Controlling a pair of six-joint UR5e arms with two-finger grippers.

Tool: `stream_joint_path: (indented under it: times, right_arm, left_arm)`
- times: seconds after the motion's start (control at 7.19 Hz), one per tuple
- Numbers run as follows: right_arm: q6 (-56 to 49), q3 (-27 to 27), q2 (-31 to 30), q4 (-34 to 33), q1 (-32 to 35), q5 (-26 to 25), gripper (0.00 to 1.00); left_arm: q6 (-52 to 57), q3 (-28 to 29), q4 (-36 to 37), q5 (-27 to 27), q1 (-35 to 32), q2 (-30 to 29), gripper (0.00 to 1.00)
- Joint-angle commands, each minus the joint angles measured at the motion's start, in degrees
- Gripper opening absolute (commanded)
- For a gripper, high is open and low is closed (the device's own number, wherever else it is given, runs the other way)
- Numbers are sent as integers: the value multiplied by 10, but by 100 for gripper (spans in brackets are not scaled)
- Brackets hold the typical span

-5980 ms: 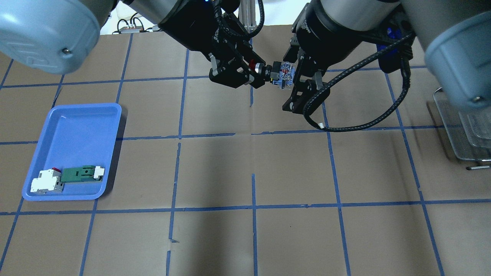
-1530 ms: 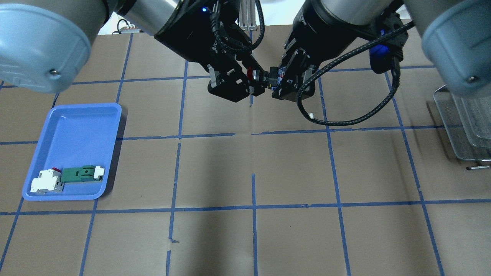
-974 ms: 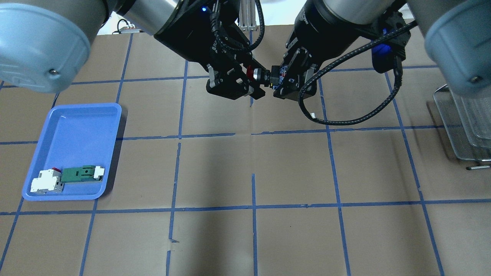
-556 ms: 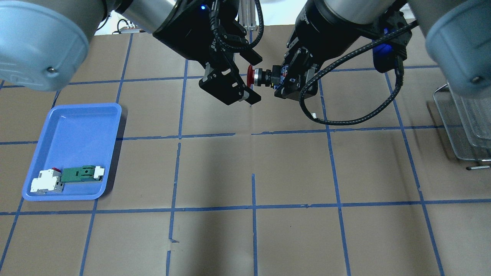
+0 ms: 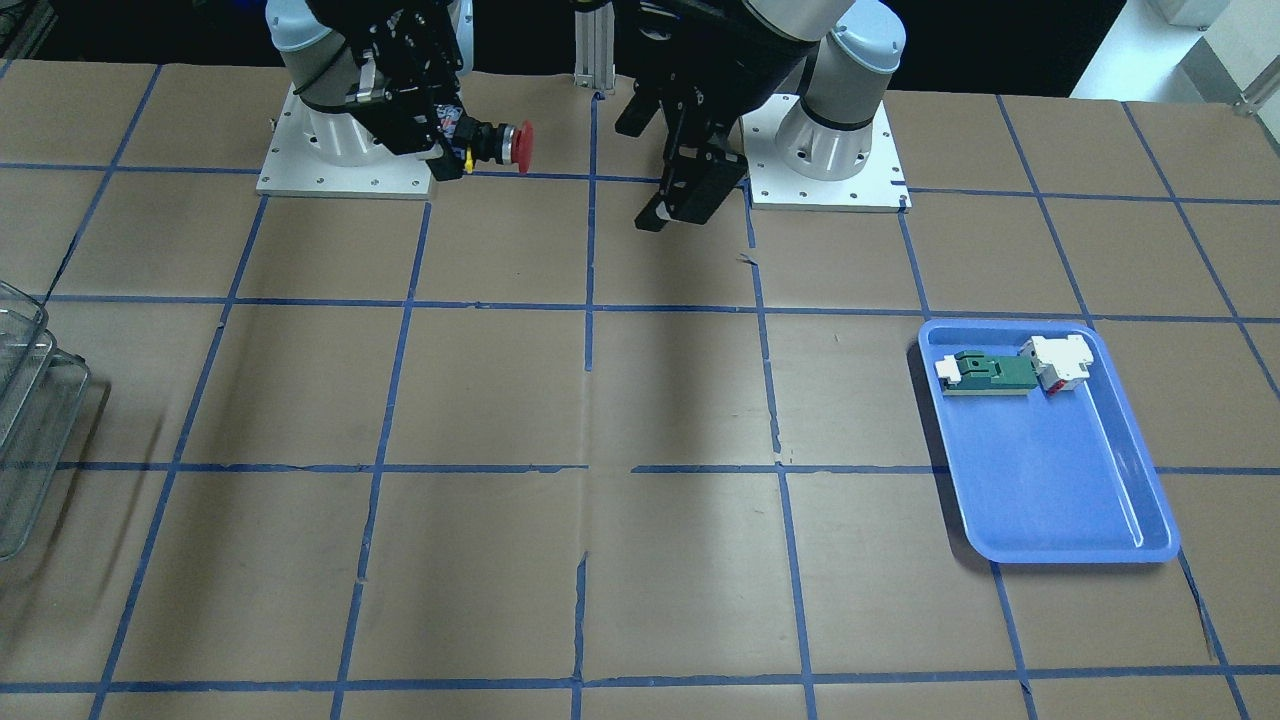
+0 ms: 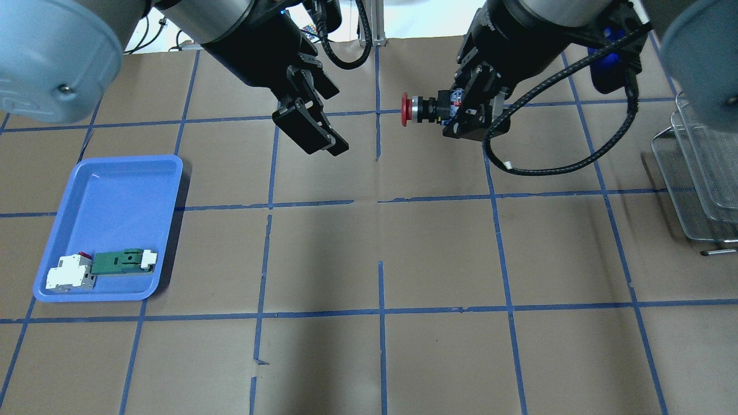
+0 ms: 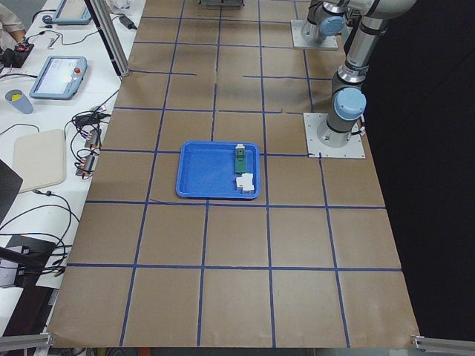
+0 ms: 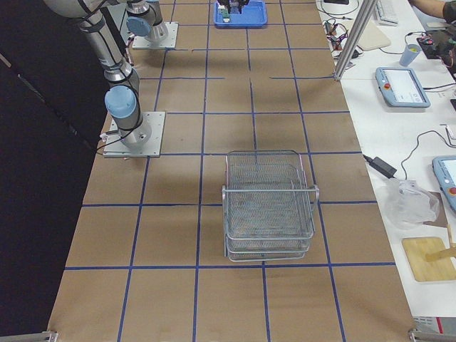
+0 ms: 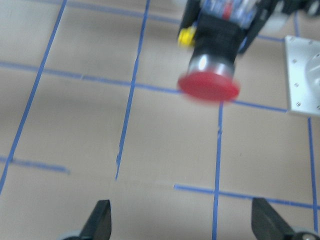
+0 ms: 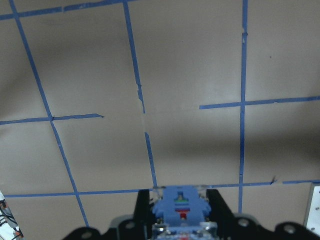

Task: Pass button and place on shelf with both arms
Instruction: 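Open the left gripper and pull it back while the right gripper lifts the button away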

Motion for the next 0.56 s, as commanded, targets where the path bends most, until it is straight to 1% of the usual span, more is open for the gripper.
stream_joint_path:
  times: [0.0,0.14,0.28,0.42]
  right_arm:
    - [-154,2,0,18,-84,-16,0]
    - [-277,1,1,40,-148,-30,0]
    - [-394,2,4,47,-221,-37,0]
    - [-499,4,5,57,-285,-39,0]
  left_arm:
    - [-69,7,-24,137,9,-2,100]
    - [-93,6,-25,174,30,2,100]
    - [-101,5,-25,204,47,10,100]
    - [-159,6,-25,224,62,14,100]
